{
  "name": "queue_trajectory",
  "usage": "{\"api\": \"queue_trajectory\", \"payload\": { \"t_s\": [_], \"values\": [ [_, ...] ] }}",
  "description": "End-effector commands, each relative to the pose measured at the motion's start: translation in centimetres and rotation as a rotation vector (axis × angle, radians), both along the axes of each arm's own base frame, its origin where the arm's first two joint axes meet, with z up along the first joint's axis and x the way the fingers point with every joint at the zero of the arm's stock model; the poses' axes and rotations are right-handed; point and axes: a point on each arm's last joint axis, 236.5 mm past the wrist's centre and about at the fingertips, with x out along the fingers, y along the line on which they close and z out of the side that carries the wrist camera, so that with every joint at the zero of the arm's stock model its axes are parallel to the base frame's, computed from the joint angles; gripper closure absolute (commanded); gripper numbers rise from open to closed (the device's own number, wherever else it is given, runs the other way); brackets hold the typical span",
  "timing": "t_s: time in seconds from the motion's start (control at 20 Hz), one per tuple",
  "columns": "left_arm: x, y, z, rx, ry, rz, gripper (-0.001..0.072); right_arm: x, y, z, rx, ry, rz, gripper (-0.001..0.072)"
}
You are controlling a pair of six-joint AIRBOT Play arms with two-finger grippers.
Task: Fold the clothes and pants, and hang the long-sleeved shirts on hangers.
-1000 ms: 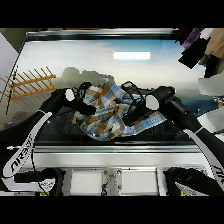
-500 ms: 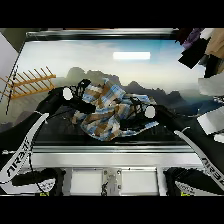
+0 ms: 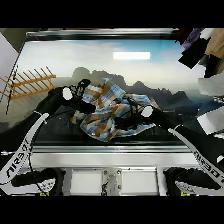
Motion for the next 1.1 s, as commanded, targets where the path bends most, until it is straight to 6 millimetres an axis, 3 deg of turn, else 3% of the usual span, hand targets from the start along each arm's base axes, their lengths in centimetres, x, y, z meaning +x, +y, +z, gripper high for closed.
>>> {"api": "queue_trajectory", "payload": {
  "t_s": [0.0,0.1,0.2,0.25,0.35,0.45,0.55,0.6,0.65,0.7,0.8,0.9,1.0,1.05],
  "values": [
    [0.8,1.0,2.7,-0.017,-0.049,0.024,0.0695,0.5,-1.8,2.0,-0.073,-0.089,0.13,0.0692],
    [3.0,2.2,9.1,-0.059,-0.177,0.072,0.0695,3.2,-6.4,5.9,-0.233,-0.199,0.188,0.0692],
    [4.6,1.7,19.3,-0.166,-0.379,0.102,0.0696,7.1,-11.6,13.8,-0.38,-0.378,0.16,0.0692],
    [4.6,0.6,25.2,-0.232,-0.504,0.089,0.0696,8.5,-13.3,19.2,-0.403,-0.474,0.123,0.0692],
    [2.6,-1.5,38.5,-0.362,-0.806,0.039,0.0696,9.4,-15.0,30.6,-0.381,-0.678,0.042,0.0693],
    [-1.4,-2.9,49.5,-0.501,-1.064,-0.005,0.0696,8.8,-16.3,40.9,-0.367,-0.912,-0.038,0.0693],
    [-6.0,-3.7,57.3,-0.631,-1.238,-0.051,0.0697,7.1,-17.1,48.6,-0.333,-1.105,-0.106,0.0693],
    [-7.4,-3.8,59.5,-0.666,-1.285,-0.067,0.0696,6.5,-17.6,50.8,-0.322,-1.163,-0.147,0.0693],
    [-8.1,-3.8,60.8,-0.662,-1.328,-0.077,0.0696,6.1,-18.3,51.9,-0.322,-1.191,-0.188,0.0693],
    [-8.0,-3.6,61.3,-0.646,-1.34,-0.06,0.0697,5.9,-19.1,51.8,-0.343,-1.182,-0.215,0.0693],
    [-5.6,-2.9,59.6,-0.568,-1.284,0.018,0.0696,5.9,-20.4,49.4,-0.404,-1.092,-0.235,0.0693],
    [-2.5,-2.4,54.1,-0.42,-1.148,0.071,0.0696,5.8,-21.0,44.5,-0.475,-0.932,-0.182,0.0693],
    [-0.4,-1.6,44.7,-0.206,-0.903,0.08,0.0696,4.9,-21.2,38.7,-0.535,-0.732,-0.103,0.0693],
    [-0.5,-1.0,40.0,-0.116,-0.758,0.067,0.0696,4.2,-21.3,36.1,-0.562,-0.632,-0.064,0.0693]
  ]
}}
